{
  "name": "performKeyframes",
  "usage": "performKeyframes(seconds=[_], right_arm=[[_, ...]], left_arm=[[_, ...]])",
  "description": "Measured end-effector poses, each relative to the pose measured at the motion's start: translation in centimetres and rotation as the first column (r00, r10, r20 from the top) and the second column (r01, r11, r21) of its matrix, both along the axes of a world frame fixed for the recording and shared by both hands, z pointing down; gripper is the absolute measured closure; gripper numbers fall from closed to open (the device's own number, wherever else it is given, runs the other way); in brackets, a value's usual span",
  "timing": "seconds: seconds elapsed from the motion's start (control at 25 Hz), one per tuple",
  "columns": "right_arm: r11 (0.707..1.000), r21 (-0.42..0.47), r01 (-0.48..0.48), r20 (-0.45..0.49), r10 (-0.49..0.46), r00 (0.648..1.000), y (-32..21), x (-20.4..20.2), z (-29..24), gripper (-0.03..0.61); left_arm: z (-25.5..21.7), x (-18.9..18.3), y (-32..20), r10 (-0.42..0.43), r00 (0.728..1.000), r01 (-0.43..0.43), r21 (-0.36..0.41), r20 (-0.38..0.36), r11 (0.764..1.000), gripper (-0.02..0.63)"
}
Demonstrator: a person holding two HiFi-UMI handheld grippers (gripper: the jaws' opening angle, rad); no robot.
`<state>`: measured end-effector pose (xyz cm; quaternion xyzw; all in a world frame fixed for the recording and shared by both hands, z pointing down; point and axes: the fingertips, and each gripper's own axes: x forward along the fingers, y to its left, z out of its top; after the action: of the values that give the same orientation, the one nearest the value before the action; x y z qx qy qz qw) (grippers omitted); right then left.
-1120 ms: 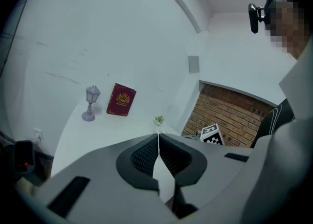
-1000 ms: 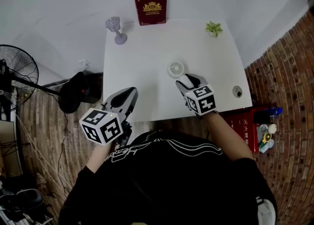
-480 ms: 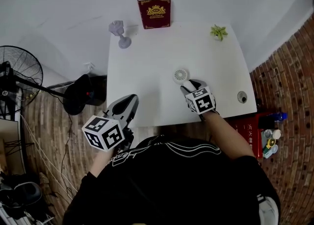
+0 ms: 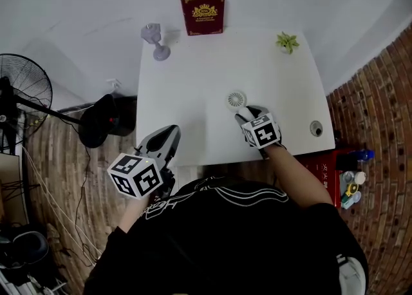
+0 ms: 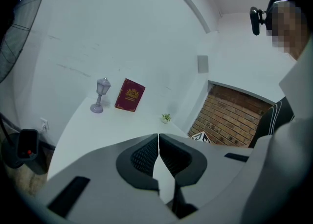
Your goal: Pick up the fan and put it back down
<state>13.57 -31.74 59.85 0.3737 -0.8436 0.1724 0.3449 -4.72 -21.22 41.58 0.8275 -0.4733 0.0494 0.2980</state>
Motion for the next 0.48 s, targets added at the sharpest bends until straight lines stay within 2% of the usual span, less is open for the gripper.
performKeyframes(seconds=[0.24, 0.28, 0.36, 0.48], right_arm=[[1.0, -0.014, 0.002, 0.006, -0.001, 1.0, -0.1, -0.1, 0.1, 0.38], [1.0, -0.015, -0.005, 0.013, 0.005, 1.0, 0.0, -0.1, 0.0, 0.368], [1.0, -0.015, -0.02, 0.037, 0.02, 0.999, 0.1, 0.0, -0.3, 0.304], [0.999, 0.003, -0.045, 0.066, 0.044, 0.997, 0.2, 0.5, -1.4, 0.293]], left_arm=[[0.2, 0.2, 0.0, 0.006, 1.0, -0.006, 0.005, -0.004, 1.0, 0.581], [0.3, 0.3, 0.1, 0.01, 1.0, -0.01, 0.006, -0.004, 1.0, 0.581], [0.2, 0.4, 0.2, 0.017, 1.0, -0.017, 0.006, -0.005, 1.0, 0.581], [0.0, 0.6, 0.3, 0.031, 0.999, -0.031, 0.009, -0.006, 0.999, 0.581]])
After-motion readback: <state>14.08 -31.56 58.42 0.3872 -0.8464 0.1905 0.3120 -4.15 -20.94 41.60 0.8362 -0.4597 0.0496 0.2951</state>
